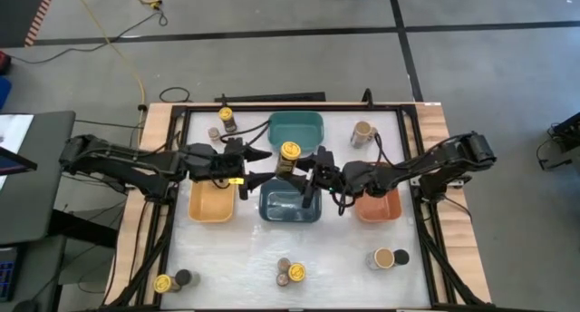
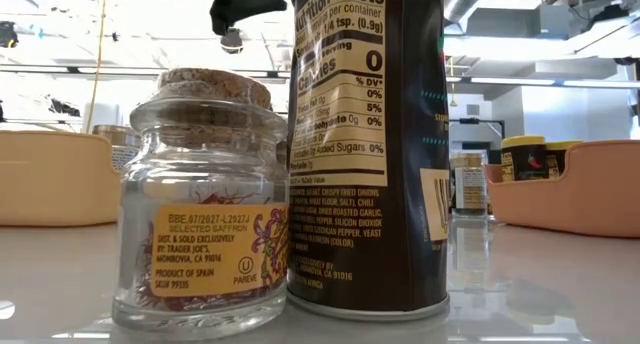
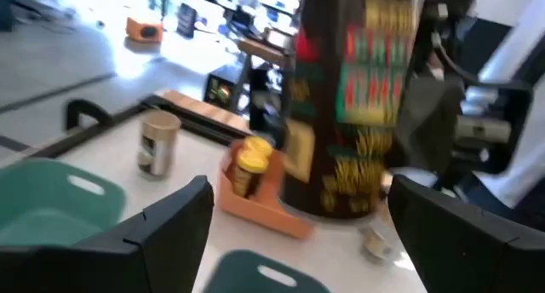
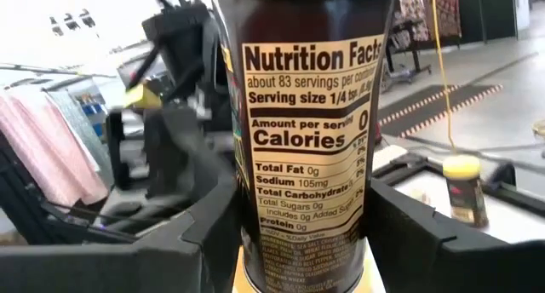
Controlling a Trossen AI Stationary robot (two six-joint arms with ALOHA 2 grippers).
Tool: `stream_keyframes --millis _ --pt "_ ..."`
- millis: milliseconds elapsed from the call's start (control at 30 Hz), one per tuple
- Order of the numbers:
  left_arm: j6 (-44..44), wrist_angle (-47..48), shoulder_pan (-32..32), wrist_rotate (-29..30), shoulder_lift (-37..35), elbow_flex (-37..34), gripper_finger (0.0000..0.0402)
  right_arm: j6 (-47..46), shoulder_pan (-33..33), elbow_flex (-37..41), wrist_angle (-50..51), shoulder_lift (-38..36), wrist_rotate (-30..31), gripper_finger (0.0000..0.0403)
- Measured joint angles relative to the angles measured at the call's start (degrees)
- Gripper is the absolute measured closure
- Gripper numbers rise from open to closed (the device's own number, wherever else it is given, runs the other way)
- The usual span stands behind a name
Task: Sort spices by type
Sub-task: Put the yellow seasoning bottle into the orange bin
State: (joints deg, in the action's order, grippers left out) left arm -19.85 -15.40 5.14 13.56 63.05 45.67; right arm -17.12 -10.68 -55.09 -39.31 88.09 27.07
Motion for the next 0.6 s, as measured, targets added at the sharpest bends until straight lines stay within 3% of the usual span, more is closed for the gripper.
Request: stream_keyframes --millis 600 --pt "2.1 -2.4 0.0 -2.6 1.3 0.1 0.0063 1.2 1.1 -3.5 3.9 0.2 -2.2 0.0170"
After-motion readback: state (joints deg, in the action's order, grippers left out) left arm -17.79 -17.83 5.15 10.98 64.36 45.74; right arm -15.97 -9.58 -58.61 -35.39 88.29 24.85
